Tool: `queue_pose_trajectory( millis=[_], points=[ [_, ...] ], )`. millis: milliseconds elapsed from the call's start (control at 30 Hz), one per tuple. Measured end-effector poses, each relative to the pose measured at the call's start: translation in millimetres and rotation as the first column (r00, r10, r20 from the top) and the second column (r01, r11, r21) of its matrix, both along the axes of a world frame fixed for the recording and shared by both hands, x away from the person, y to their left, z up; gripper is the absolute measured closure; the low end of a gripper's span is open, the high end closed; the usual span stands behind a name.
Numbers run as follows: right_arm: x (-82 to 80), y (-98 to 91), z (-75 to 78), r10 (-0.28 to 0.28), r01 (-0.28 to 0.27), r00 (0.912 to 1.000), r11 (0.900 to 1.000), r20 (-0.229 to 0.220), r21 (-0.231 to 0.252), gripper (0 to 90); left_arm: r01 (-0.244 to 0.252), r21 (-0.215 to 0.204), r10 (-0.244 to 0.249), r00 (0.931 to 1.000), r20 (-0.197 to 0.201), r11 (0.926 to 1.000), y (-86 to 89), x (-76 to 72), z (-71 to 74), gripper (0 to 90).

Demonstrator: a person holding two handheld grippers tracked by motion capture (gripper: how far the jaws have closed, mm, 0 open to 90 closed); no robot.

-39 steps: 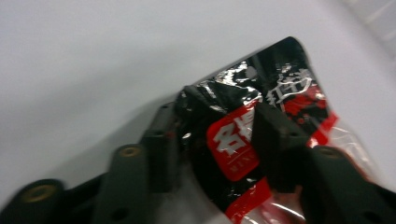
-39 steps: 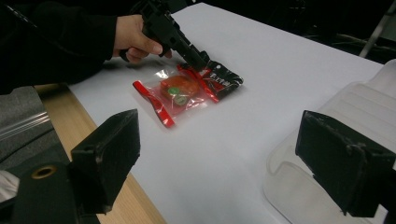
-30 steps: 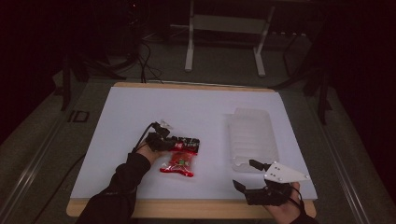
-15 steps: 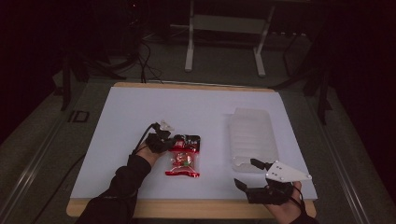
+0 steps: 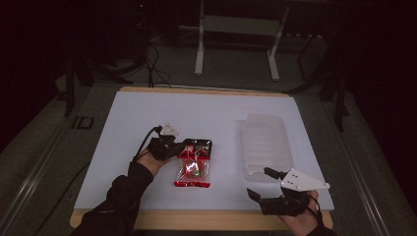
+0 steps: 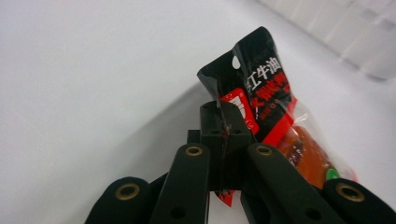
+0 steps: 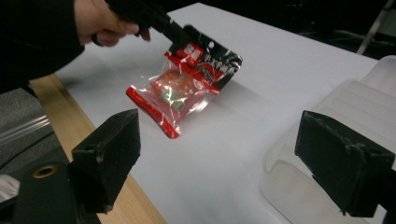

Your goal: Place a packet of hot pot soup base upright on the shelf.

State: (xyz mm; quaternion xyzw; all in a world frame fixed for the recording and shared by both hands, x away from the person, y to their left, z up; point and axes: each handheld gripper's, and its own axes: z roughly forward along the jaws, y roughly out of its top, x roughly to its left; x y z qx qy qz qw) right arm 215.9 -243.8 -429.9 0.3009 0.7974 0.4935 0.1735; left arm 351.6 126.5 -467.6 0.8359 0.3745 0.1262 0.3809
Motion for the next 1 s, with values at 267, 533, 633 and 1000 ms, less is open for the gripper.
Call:
queue_pose_trajectory(
  millis=[267,533,633,1000],
  points=[
    [-0.8,-0.9,2.0,0.006,-0.006,0.9996,1.0000,0.026,0.005,13.8,0.026,-0.032,-0.026,0.9994,0.023,0.9991,0.7,-12.5,14.5,89.7],
    [0.4,-6.4,5.8,0.004,-0.005,0.9992,0.9997,0.039,0.022,18.0,0.099,-0.064,-0.096,0.9937,0.058,0.9930,-1.3,-24.5,30.4,89.8],
    [0.2,-7.2,6.6,0.014,-0.015,0.9991,0.9997,0.041,0.019,20.6,0.120,-0.079,-0.115,0.9908,0.071,0.9896,-3.0,-28.9,35.8,89.8],
    [9.6,-12.7,9.6,0.003,-0.003,1.0000,0.9999,-0.005,0.015,19.6,0.202,-0.119,-0.187,0.9748,0.121,0.9721,-3.0,-39.2,55.0,89.8]
  ],
)
